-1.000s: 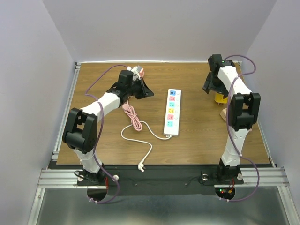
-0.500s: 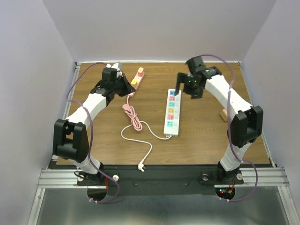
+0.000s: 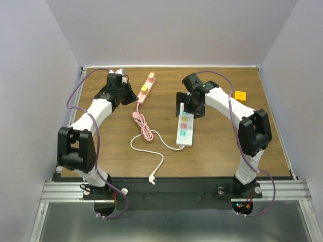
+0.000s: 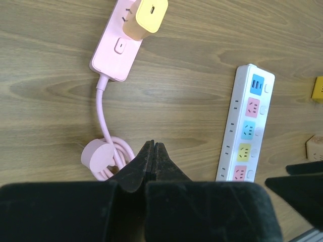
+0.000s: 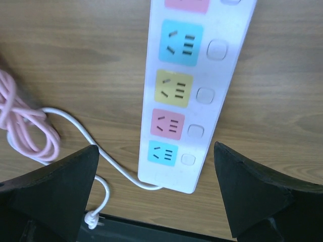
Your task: Pull the plug off the socket
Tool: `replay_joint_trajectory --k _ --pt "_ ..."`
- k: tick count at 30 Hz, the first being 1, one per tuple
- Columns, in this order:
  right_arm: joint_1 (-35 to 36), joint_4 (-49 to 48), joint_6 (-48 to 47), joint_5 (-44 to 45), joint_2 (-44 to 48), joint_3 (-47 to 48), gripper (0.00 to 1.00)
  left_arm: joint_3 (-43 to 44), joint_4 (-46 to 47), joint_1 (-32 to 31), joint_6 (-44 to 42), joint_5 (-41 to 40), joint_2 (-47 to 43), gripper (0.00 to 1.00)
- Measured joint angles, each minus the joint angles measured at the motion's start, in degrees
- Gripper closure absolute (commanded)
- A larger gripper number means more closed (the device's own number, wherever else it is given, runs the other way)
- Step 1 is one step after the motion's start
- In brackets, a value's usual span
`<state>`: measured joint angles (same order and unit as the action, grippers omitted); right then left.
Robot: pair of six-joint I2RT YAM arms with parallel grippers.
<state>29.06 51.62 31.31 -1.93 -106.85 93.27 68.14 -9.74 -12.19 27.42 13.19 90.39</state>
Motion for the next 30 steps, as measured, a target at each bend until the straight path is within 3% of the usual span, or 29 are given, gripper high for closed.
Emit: replay_joint_trajectory --k 8,30 --pt "5.0 0.1 1.3 1.9 -2.2 -4.2 0.00 -1.4 1.0 0.0 0.0 0.3 -0.1 1.00" --pt "5.2 -4.5 3.2 4.9 -7.4 -10.5 0.00 -6.8 1.4 0.3 0.0 1.4 -3.3 1.00"
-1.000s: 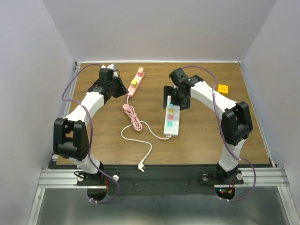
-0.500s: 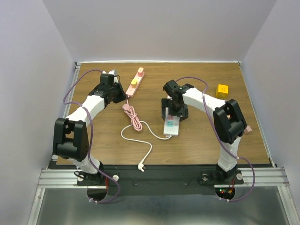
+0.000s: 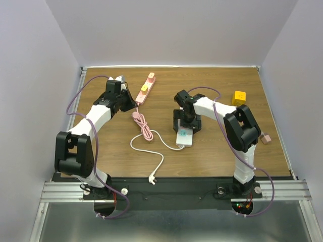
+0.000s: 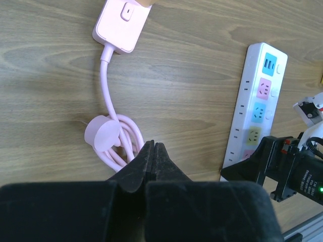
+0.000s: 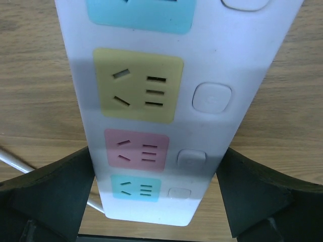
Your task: Pull the plug off the socket
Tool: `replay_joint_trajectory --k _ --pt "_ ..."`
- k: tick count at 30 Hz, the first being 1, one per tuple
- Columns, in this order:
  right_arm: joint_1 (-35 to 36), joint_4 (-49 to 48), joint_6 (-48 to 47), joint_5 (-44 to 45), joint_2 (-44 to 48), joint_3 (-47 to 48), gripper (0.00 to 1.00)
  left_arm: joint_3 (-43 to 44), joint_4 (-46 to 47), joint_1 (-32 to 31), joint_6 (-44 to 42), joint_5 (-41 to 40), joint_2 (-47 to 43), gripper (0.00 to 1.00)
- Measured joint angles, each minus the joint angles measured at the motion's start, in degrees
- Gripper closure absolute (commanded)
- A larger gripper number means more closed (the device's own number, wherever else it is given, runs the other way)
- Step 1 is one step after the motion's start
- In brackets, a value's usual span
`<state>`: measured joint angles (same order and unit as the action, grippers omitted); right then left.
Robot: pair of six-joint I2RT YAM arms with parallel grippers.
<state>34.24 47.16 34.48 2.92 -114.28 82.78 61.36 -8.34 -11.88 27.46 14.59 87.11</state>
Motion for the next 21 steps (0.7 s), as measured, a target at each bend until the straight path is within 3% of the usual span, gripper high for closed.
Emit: replay_joint_trajectory --k 3,4,6,7,10,15,21 --pt "0.1 0.0 1.4 0.6 -0.1 0.1 0.14 -0.9 -0.1 0.0 0.0 0.0 -1.1 1.00" --pt "0.2 -0.1 2.1 1.1 -0.1 0.1 0.32 -1.0 -0.2 0.0 0.0 0.0 -1.4 1.00" --pt "0.2 0.0 3.0 1.4 -0.1 0.0 0.53 -1.4 0.0 0.0 0.0 0.0 -2.0 1.00" --pt "0.2 0.0 3.4 1.6 0.0 0.0 0.75 -1.6 -0.1 0.0 0.0 0.0 -2.6 1.00" --pt "0.2 -0.3 4.2 1.8 1.4 -0.9 1.00 -1.8 -0.5 0.1 0.0 0.0 -3.8 1.00" --pt "0.5 0.6 3.3 0.6 6.0 -0.4 0.99 -1.8 -1.9 1.5 0.0 0.2 -7.3 1.00" --pt "1.9 1.2 -1.9 -12.5 8.9 17.6 1.00 0.6 -6.1 7.0 0.1 -1.3 -13.7 1.00"
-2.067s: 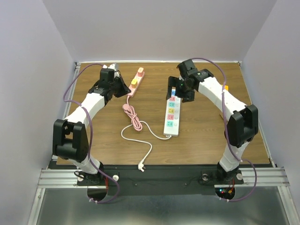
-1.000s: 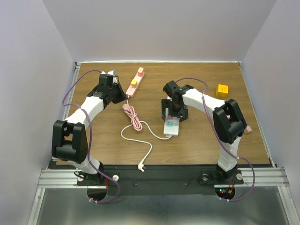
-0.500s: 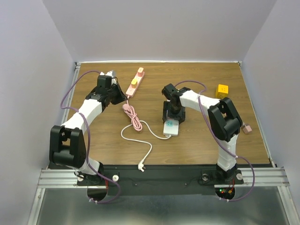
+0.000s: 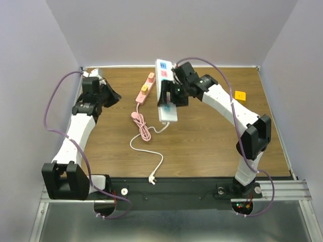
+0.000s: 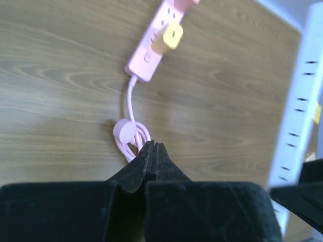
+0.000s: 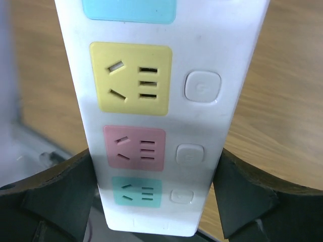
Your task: Pull the plug off the socket
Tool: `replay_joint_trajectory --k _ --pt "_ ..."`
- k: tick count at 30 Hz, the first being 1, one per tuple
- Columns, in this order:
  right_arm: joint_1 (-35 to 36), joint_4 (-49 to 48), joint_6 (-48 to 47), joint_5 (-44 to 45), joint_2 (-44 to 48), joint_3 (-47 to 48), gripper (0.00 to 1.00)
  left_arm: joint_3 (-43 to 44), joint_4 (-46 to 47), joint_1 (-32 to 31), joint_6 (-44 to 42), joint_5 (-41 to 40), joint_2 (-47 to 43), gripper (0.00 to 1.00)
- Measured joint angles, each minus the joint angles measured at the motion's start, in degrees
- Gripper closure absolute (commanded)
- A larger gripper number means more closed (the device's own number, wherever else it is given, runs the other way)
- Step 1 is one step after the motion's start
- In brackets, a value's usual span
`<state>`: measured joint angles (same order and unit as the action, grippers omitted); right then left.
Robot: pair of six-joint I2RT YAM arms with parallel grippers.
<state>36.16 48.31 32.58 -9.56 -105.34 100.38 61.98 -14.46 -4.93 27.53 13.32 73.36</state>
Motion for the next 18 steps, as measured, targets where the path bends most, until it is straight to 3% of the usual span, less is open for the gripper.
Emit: replay_joint_trajectory --k 9,18 --pt "7.2 -1.4 -4.3 -16.8 -2.1 28.9 1.00 1.6 -3.5 10.1 0.2 -1.1 -9.3 1.00" --pt "7.8 -10.4 -2.9 -25.3 -11.8 41.0 1.00 1.4 -6.8 13.5 0.7 -3.7 -13.7 1.00"
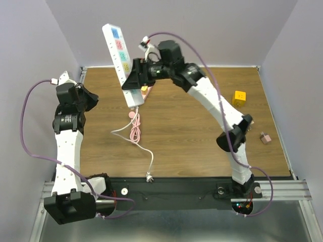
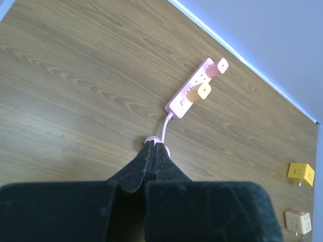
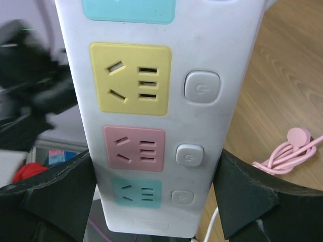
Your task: Pull the plug off the socket
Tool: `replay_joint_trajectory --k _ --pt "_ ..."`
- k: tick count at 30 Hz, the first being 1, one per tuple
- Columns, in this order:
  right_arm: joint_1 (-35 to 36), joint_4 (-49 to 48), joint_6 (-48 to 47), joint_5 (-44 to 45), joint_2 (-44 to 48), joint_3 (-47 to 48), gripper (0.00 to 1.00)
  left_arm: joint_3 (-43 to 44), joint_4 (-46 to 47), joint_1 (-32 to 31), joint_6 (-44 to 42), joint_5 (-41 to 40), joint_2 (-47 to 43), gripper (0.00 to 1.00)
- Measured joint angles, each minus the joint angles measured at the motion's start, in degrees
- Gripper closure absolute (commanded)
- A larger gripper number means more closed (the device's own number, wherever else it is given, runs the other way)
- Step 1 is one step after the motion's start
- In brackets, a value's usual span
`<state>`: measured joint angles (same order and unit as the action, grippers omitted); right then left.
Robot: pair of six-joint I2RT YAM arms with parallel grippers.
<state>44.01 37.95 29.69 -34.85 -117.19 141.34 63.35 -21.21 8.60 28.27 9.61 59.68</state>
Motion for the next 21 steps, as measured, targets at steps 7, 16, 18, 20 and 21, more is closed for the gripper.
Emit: replay_joint_trajectory --k 7,16,18,20,21 --pt "1.3 -2.3 3.1 -0.6 -20.7 1.5 1.00 0.0 -1.9 0.3 1.6 -3.4 -4.2 1.00" --pt "2.9 -7.3 12.1 -1.1 -33.0 1.4 0.98 0.0 -2.4 0.5 2.6 -5.1 -5.1 1.00" --pt "3.1 -9.8 14.4 -0.9 -34.3 2.1 0.89 -0.1 -2.3 0.5 2.7 -5.1 -5.1 1.00" --pt "3.4 -11.5 16.1 -0.3 -35.8 3.7 0.70 -0.5 -2.0 0.5 2.7 -5.1 -5.1 1.00" --pt "3.7 -13.2 17.4 0.9 -37.2 4.3 0.60 -0.9 -1.8 0.5 2.7 -5.1 -5.1 1.00"
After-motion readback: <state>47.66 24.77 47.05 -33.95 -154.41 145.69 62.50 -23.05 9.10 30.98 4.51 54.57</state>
